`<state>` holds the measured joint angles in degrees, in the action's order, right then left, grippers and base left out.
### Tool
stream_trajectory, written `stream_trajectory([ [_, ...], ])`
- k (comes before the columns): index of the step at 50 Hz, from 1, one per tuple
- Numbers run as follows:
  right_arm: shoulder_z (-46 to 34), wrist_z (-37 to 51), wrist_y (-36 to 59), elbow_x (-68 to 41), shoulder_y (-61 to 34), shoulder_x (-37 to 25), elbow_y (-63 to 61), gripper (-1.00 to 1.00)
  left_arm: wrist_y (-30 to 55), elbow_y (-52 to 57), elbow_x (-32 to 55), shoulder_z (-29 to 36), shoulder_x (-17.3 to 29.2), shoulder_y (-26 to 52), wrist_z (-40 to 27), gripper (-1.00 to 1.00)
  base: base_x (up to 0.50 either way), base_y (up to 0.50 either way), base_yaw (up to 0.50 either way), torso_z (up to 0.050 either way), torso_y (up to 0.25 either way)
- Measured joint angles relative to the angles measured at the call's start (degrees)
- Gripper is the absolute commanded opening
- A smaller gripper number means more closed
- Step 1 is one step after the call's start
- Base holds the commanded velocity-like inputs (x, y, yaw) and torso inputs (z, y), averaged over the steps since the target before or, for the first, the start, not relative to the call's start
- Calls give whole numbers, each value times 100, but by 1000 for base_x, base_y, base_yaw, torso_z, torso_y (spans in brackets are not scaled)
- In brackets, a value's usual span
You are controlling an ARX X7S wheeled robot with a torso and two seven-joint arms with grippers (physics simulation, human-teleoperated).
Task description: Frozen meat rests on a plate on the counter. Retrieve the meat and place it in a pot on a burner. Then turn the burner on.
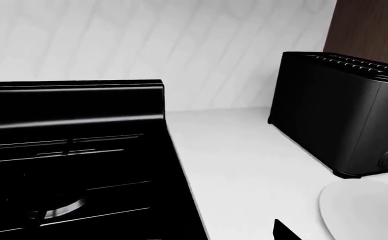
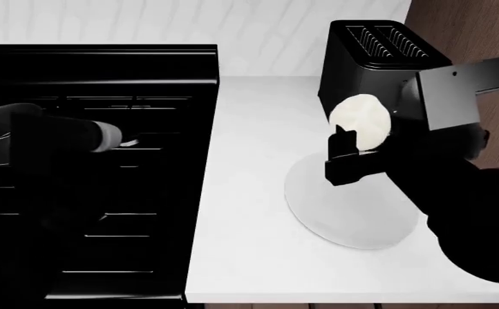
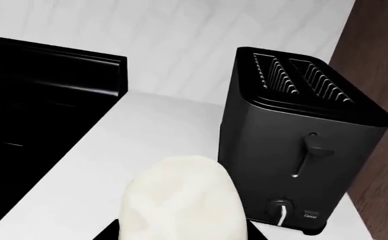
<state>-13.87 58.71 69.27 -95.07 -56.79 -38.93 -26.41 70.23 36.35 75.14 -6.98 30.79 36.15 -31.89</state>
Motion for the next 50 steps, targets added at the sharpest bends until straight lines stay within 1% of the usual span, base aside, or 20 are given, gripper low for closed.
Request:
stream_trajectory([
  [15,-50,-82,36,-98,-423,15,-7,-100,-55,-19,70,39,33,122,24,100,0,17,0,0,0],
  [50,-229,-317,-7,108,-797,110,3,-100,-146,-121,122,151,118,217,-8,100,0,500,0,0,0],
])
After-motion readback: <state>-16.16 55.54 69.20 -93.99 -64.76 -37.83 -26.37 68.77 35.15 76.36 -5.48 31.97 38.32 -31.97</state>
